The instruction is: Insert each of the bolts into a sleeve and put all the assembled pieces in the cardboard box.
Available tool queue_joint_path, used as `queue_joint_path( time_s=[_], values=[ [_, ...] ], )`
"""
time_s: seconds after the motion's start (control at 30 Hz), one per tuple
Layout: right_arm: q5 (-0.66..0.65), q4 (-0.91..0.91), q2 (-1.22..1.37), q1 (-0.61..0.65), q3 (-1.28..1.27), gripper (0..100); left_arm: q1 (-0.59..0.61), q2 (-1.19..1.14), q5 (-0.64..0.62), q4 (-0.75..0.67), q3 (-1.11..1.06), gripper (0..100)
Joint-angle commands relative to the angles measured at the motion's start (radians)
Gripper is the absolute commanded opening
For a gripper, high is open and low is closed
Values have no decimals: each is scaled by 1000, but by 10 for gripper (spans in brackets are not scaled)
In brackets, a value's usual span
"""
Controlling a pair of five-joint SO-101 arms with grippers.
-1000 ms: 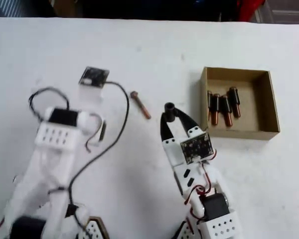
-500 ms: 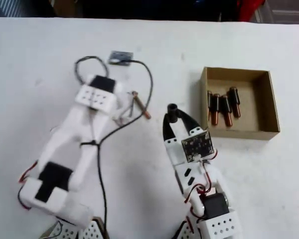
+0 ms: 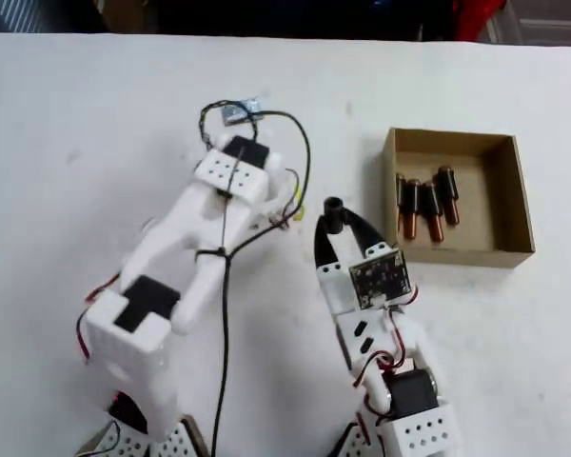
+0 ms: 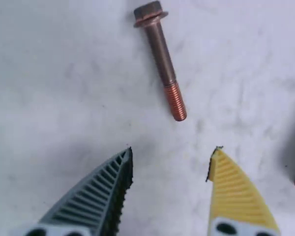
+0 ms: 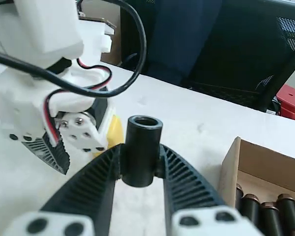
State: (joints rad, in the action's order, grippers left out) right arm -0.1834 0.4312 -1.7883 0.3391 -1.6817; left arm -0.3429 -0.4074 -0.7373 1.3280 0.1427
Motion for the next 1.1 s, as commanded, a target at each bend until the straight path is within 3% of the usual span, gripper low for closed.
queue_joint_path(
  time_s=[0.0, 0.17, 0.37, 0.8, 1.07],
  values=[
    [-14, -21, -15, -13, -8, 17, -22, -36, -17, -18, 112, 272],
    [-14, -21, -15, -13, -8, 17, -1, -143, -23, -18, 238, 271],
    [-14, -21, -15, -13, -8, 17, 35, -252, -126, -11, 322, 271],
    [-14, -21, -15, -13, -8, 17, 62, -268, -130, -9, 333, 271],
    [-14, -22, -15, -13, -8, 17, 97, -274, -137, -81, 328, 271]
  ],
)
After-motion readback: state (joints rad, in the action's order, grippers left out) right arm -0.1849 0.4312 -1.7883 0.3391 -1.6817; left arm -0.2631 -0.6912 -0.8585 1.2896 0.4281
